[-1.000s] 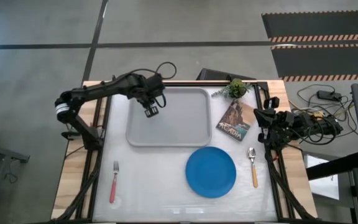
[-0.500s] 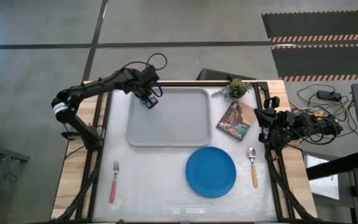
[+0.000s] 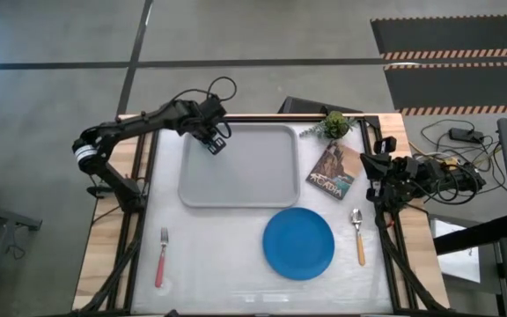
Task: Pick and place plate/cup/fork/spoon on tray
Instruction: Put the blue cup on the top left side of the gray tray
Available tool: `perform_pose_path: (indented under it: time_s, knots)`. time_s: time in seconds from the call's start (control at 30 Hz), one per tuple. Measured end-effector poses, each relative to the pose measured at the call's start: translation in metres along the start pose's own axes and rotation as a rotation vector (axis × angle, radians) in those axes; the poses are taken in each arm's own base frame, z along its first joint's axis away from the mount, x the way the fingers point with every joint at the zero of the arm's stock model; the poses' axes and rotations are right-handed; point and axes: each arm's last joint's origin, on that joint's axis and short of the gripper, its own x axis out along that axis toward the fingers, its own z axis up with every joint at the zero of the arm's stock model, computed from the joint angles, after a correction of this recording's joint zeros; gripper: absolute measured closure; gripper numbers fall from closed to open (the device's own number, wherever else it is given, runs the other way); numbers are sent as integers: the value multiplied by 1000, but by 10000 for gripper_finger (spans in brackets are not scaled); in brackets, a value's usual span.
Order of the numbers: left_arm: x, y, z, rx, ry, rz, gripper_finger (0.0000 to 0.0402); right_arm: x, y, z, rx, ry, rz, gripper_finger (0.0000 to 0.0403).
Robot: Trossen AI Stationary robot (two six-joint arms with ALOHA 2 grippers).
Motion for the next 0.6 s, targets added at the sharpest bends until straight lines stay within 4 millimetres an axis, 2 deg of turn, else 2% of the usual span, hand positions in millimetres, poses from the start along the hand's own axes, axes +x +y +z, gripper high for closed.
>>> perform_pose_path:
  time_s: [0.2, 0.6]
  knots:
    - [3, 0, -3, 4, 10, 1, 393, 0, 0, 0, 0, 0, 0, 394]
    - [2, 0, -3, 1, -1, -6, 304, 0, 0, 0, 0, 0, 0, 394]
